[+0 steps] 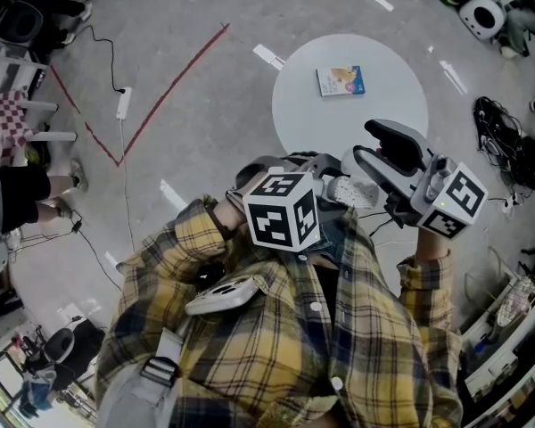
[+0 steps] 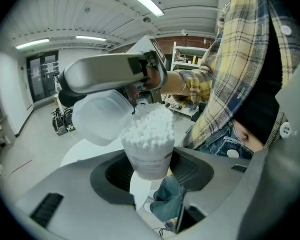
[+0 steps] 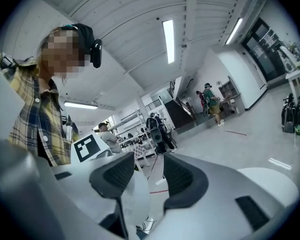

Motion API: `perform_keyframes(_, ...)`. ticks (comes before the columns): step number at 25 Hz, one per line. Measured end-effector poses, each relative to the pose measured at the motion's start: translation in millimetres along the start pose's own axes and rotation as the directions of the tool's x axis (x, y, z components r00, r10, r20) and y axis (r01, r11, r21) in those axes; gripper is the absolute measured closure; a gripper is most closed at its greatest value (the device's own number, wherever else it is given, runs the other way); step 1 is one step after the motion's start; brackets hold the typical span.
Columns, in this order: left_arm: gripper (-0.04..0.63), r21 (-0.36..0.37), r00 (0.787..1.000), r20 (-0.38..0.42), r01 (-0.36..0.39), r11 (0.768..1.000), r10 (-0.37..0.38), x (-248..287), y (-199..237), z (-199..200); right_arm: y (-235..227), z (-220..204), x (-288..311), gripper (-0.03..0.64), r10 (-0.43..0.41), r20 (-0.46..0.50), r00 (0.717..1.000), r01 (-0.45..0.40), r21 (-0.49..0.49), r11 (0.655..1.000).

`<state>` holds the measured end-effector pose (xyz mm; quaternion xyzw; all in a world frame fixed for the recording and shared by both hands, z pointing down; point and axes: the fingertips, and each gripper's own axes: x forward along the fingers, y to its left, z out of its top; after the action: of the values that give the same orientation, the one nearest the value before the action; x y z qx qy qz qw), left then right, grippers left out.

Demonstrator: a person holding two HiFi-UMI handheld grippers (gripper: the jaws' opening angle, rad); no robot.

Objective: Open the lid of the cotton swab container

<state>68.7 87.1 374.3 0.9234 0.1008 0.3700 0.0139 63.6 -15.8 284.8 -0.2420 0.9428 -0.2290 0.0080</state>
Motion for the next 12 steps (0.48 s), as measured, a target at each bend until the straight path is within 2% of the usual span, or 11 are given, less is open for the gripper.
perform_keyframes(12,0.365,-0.019,1.000,0.011,-0.002,1.000,0.002,0,3,-1,-3,10,-17,0.451,-0.048,0.048,0.998,0.049,-0.015,0.999)
